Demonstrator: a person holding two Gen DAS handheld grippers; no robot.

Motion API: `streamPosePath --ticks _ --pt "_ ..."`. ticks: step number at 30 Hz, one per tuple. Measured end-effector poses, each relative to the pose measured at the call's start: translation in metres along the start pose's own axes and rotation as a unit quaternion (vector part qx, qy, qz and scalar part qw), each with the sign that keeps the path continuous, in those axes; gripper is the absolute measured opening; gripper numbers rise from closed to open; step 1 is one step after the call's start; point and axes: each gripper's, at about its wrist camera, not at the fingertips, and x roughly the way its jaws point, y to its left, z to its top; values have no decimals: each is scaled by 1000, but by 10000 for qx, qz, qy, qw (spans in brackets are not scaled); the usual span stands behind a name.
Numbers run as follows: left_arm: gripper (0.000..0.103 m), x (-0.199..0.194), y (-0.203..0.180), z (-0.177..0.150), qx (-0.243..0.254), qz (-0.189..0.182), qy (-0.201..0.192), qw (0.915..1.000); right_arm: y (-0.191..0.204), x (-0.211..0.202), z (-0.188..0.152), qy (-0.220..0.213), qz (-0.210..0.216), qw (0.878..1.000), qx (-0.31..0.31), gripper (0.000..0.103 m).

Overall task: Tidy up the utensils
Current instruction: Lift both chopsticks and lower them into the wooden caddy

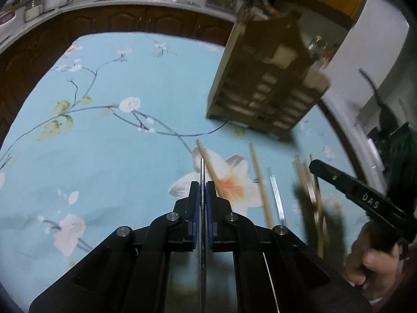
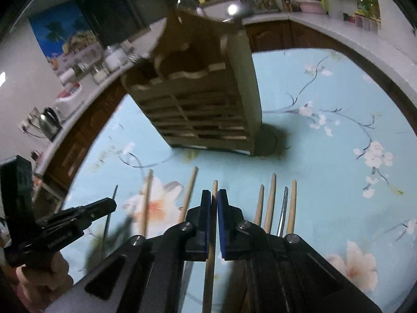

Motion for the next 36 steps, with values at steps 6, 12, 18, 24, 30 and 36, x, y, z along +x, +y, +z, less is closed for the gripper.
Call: streamPosePath --ticks 6,12,18,24,30,36 --pt "4 -49 -11 4 45 -257 -440 9987 3 -51 5 -502 124 9987 9 5" --pt "4 -92 -20 10 140 -451 -859 9952 14 -97 19 -1066 159 9942 -35 5" --pt "4 -116 -23 13 168 -516 -1093 9925 20 -129 25 -1449 185 9892 -135 5" --pt "4 -131 -27 17 194 -554 -1297 9898 20 -146 31 -1714 216 9848 -160 5" --pt "4 -138 -30 27 184 -603 -1467 9872 18 -156 41 -1872 198 9820 -169 5" --pt "4 -142 -33 38 166 -616 -1651 9842 16 -162 49 -2044 198 9786 -134 5"
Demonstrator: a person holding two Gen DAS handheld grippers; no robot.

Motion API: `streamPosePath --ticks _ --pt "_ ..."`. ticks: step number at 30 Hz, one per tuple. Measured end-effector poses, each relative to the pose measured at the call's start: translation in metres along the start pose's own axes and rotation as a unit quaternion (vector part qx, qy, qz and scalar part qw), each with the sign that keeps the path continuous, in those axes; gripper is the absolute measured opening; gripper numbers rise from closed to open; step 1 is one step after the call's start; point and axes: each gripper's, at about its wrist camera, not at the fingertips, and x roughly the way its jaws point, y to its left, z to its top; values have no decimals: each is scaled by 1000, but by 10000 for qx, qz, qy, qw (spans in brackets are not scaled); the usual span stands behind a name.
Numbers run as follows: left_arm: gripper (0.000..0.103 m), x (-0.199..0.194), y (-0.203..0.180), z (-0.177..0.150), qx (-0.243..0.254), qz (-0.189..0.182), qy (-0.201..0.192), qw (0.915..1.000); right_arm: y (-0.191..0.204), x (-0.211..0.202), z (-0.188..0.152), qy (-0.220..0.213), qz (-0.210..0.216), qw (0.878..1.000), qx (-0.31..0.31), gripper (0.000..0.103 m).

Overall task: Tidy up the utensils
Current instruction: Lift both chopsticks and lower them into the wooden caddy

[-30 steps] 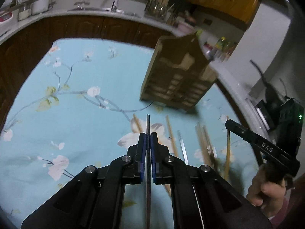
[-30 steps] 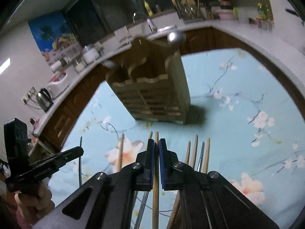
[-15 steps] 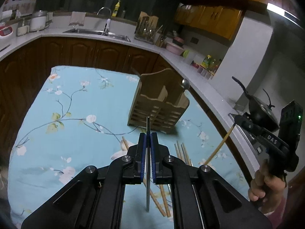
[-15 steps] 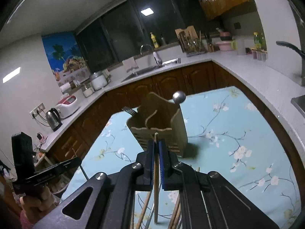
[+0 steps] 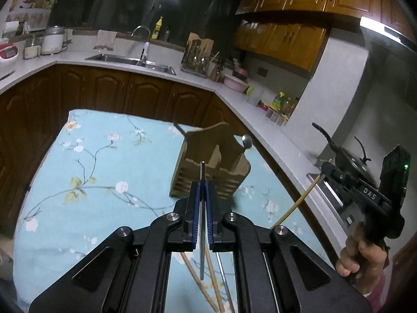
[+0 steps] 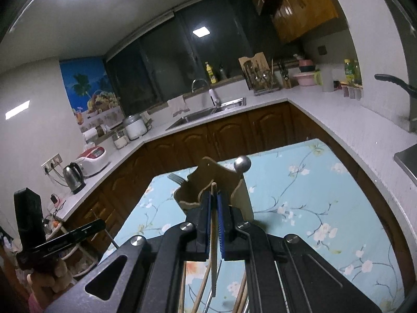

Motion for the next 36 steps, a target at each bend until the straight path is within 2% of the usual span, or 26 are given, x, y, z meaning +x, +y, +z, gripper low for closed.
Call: streamPosePath --ticks 9,17,24,30,36 --pt "4 1 -15 31 212 -14 -383 9990 0 -1 25 -406 53 9992 19 5" --pt "4 7 -28 73 394 11 -893 9952 2 8 69 -874 22 9962 27 5" --pt "4 25 -28 110 268 30 -1295 9912 0 27 98 -1219 -100 9925 67 5" --pt "4 58 -21 122 159 336 -1543 9873 -6 55 96 -1247 -225 9919 4 5" --pt "4 101 -2 105 -193 438 -1477 9879 -13 79 78 -1178 -290 9926 -114 5"
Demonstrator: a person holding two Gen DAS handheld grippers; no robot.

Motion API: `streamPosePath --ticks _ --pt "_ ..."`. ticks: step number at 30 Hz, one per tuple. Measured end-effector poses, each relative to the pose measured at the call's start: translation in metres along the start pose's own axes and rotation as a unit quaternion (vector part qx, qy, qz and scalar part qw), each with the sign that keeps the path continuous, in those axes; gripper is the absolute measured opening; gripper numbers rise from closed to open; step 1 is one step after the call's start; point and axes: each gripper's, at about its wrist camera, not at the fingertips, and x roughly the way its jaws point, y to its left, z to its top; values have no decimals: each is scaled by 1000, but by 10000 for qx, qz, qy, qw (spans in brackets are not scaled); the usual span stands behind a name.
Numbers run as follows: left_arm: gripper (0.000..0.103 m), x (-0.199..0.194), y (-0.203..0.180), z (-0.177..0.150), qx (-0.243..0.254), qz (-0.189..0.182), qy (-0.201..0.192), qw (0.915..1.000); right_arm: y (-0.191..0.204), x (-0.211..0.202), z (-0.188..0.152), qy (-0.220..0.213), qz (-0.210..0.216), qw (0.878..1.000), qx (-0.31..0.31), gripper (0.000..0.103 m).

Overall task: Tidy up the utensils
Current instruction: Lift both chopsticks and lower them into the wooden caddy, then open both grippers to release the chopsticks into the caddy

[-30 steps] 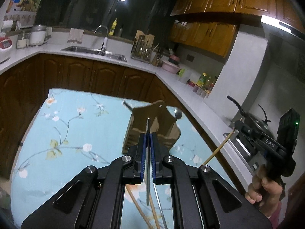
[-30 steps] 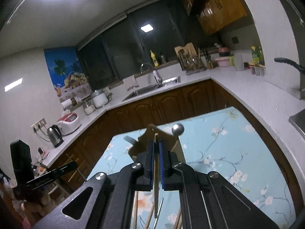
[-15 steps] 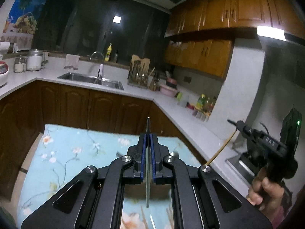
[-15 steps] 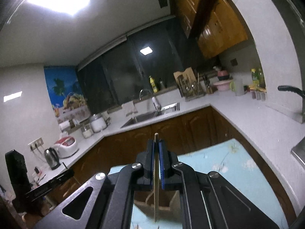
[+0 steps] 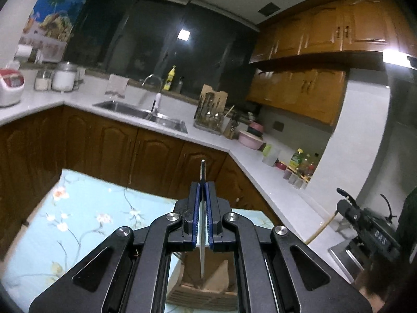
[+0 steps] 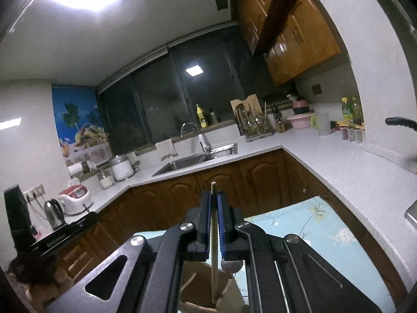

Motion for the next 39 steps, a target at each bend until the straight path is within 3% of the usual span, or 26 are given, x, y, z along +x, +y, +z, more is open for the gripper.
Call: streamPosePath --ticks 6,13,22,25,28,29,30,33,36,37,39 --pt "4 23 8 -33 -50 55 219 9997 -13 15 -32 97 -128 9999 65 5" --pt "5 42 14 -59 -2 91 617 9981 -18 35 -56 577 -85 9982 126 5" --pt "5 45 19 -59 -16 144 693 9975 -30 43 -50 801 -111 9963 299 6" --pt "7 46 16 -58 80 201 764 9968 -29 44 -50 859 -102 9957 317 11" --pt "23 41 15 -57 42 101 812 9966 -32 42 -48 846 -45 9955 417 22" --pt "27 37 14 -57 53 102 783 9969 -34 38 -46 806 13 9955 490 43" --pt "38 31 13 -57 62 97 728 9973 -36 33 -45 735 77 9955 591 63" --pt "72 15 10 -54 120 188 583 9981 -40 18 -41 519 82 9962 692 70" --pt "86 -7 11 -49 68 216 399 9989 -44 -1 -35 403 227 9958 795 86" --pt "94 -15 12 -47 52 276 381 9989 -44 -8 -33 371 254 9958 792 86" --pt "99 -34 15 -46 30 407 257 9988 -43 -24 -30 352 326 9965 683 88"
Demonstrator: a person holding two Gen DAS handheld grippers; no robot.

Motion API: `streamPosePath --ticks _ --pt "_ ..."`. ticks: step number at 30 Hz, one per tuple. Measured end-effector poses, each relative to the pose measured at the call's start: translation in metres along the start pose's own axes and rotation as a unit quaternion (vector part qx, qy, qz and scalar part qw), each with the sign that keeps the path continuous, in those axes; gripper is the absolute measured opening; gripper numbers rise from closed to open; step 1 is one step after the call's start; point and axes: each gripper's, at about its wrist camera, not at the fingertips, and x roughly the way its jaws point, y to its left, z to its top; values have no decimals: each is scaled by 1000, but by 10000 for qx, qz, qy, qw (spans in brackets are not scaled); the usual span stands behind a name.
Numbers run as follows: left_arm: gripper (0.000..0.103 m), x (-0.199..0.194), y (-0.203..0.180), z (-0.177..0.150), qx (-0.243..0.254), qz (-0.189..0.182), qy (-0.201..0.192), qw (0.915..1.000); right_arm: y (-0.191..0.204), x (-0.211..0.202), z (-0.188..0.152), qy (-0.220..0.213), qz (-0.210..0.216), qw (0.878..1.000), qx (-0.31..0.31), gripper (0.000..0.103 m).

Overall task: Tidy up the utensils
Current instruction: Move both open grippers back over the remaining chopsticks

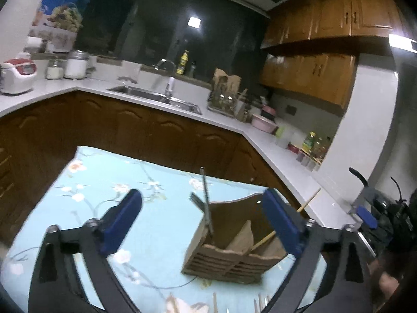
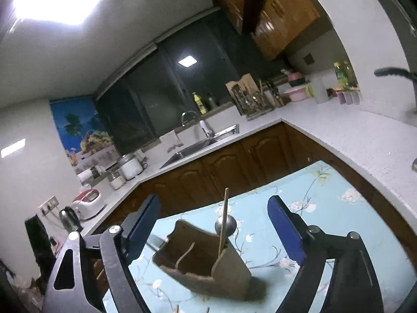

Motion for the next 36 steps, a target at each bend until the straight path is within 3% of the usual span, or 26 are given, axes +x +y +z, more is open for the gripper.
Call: streamPosePath --ticks 6,16,26,32,36 --pt "103 -45 10 -14 96 257 -152 9995 8 -61 -16 -82 -163 9989 -441 93" --pt "103 -96 20 -67 193 472 274 9983 -5 -115 -66 389 -606 9966 -402 95" --pt "103 -104 34 -126 93 612 900 9940 -13 -121 -132 1027 -969 9889 -462 95" --pt "103 -96 42 -140 -51 692 1227 9900 -9 -112 -149 1215 -1018 9856 -588 95" --pt "103 -86 42 -143 -127 537 1440 9880 -6 -101 -152 1318 -992 9843 -622 95"
